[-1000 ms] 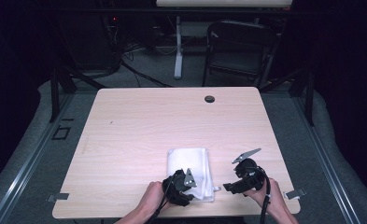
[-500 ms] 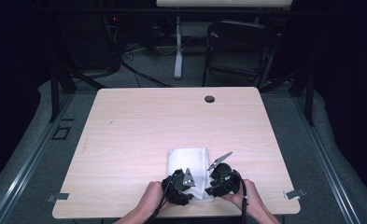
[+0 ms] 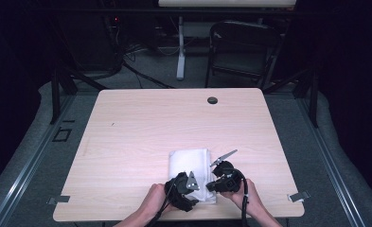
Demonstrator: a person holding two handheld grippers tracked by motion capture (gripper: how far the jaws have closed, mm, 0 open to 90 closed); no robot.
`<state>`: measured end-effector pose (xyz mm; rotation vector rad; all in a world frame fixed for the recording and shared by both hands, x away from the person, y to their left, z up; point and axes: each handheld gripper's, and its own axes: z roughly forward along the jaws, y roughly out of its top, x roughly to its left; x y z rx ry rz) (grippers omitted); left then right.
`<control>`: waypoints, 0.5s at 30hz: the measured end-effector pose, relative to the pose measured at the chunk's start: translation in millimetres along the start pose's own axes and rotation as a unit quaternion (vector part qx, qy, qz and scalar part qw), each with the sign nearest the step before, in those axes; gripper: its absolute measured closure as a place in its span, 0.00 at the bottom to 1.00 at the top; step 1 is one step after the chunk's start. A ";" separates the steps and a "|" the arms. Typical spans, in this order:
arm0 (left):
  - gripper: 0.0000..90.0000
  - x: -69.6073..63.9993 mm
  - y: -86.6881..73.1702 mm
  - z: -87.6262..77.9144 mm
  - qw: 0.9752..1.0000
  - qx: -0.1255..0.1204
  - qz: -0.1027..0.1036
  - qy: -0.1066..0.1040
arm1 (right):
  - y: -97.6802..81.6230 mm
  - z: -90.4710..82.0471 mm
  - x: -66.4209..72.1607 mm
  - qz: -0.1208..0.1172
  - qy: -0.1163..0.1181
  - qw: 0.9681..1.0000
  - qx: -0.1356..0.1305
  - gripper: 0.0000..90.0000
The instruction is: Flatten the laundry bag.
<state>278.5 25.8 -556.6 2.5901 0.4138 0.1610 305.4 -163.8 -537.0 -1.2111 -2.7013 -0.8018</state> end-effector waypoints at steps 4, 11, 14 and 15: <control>0.39 -1.6 0.7 0.4 1.000 -0.003 0.000 0.002 | 0.5 -5.8 2.3 0.014 0.014 1.000 -0.015 0.99; 0.43 -1.7 0.8 -1.3 1.000 -0.016 -0.001 0.001 | 1.4 -12.7 2.9 0.035 0.048 0.997 -0.049 0.99; 0.41 -5.7 3.4 -3.2 1.000 -0.027 -0.003 0.008 | 2.2 -16.5 3.3 0.042 0.061 0.995 -0.070 0.99; 0.41 -7.9 4.8 -3.1 1.000 -0.025 0.000 0.016 | 2.7 -17.0 3.4 0.043 0.062 0.995 -0.072 0.99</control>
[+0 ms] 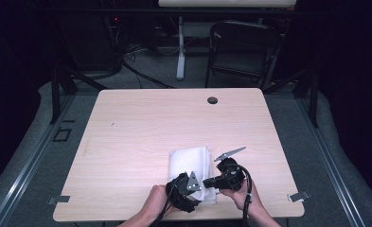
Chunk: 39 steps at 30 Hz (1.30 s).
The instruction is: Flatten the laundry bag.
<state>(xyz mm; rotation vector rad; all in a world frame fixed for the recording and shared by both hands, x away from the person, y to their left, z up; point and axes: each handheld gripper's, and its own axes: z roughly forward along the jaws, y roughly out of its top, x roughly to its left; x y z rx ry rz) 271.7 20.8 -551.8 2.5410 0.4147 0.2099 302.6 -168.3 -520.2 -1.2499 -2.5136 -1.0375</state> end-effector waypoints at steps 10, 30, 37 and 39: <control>0.58 -0.3 3.0 4.8 1.000 -0.009 -0.013 0.002 | -0.2 -2.9 1.9 -0.001 -0.004 1.000 -0.008 0.99; 0.93 22.6 -7.7 -2.1 0.996 -0.046 -0.070 -0.030 | -13.6 -13.5 -2.3 -0.085 -0.068 0.994 0.027 0.93; 0.93 26.2 -9.1 -6.1 0.993 -0.066 -0.097 -0.025 | -14.4 6.7 1.0 -0.109 -0.069 0.991 0.023 1.00; 0.93 26.7 -8.4 -6.2 0.993 -0.066 -0.095 -0.022 | -15.5 15.1 1.9 -0.121 -0.065 0.990 0.030 1.00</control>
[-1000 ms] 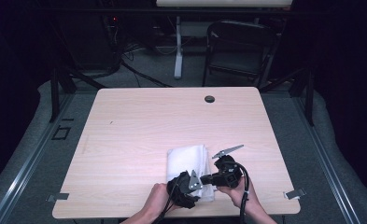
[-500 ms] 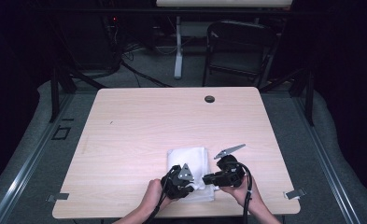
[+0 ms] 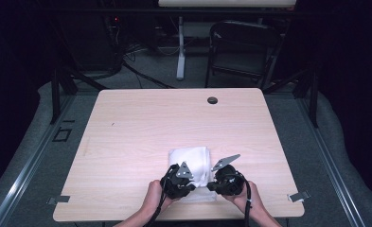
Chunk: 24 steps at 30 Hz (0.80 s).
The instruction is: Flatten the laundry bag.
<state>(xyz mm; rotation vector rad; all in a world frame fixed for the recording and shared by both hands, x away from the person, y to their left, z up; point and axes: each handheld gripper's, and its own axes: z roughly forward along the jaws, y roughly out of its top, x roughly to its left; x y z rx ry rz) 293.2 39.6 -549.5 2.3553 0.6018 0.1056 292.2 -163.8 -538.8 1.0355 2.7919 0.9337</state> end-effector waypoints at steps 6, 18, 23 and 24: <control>0.93 3.9 0.2 -6.1 1.000 -0.014 -0.005 -0.004 | -7.1 19.6 -5.5 0.002 -0.011 0.999 0.036 1.00; 0.93 11.0 4.1 -27.2 1.000 -0.028 -0.009 -0.002 | -5.1 20.1 -4.6 -0.005 -0.014 0.999 0.047 1.00; 0.93 16.1 1.9 -37.2 0.999 -0.033 -0.016 -0.001 | -5.9 20.1 -4.8 -0.006 -0.014 0.999 0.044 1.00; 0.93 16.6 1.2 -39.5 0.999 -0.035 -0.020 -0.002 | -5.8 19.8 -5.2 -0.008 -0.013 0.999 0.046 1.00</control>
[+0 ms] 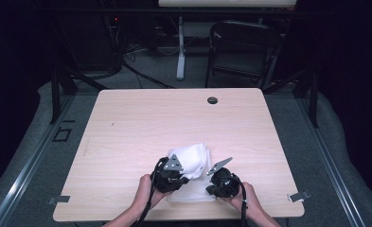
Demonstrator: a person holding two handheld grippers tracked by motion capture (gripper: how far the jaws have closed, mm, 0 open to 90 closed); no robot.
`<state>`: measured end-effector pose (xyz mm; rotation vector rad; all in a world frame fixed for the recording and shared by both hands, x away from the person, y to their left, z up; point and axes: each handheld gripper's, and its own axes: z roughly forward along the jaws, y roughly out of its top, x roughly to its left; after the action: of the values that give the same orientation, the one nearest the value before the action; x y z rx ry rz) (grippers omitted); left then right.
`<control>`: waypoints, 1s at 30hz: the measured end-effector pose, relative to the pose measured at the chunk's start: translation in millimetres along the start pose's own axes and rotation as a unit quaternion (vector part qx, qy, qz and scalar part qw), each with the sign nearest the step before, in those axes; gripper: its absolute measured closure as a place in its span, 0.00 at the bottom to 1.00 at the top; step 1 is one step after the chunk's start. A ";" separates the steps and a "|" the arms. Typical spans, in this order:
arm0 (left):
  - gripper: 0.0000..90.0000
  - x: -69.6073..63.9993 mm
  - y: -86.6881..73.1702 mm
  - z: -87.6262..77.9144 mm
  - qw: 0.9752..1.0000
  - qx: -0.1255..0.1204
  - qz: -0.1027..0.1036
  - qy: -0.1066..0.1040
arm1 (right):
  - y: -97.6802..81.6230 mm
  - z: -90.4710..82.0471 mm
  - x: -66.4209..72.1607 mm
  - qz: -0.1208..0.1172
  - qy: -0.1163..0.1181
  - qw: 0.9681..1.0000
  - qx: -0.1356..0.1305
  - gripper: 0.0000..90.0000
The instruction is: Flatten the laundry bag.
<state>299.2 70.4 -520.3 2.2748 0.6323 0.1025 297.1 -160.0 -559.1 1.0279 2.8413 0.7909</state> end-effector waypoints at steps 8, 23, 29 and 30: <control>0.94 8.4 -2.8 -21.4 1.000 -0.016 -0.008 0.016 | 1.1 0.3 0.4 0.005 -0.001 1.000 0.003 1.00; 0.94 14.9 -14.3 -50.1 0.997 -0.048 -0.021 0.056 | 0.4 -4.1 -5.8 0.018 -0.015 1.000 0.020 1.00; 0.94 15.7 -23.3 -52.5 0.996 -0.045 -0.035 0.068 | 1.1 -4.7 -6.2 0.020 -0.029 0.999 0.022 1.00; 0.94 14.9 -23.2 -53.2 0.996 -0.044 -0.033 0.074 | 1.5 -5.4 -6.0 0.017 -0.036 0.999 0.027 1.00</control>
<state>288.9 126.0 -500.5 2.1735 0.7642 0.2638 301.8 -165.1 -554.6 1.0909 2.8072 0.6677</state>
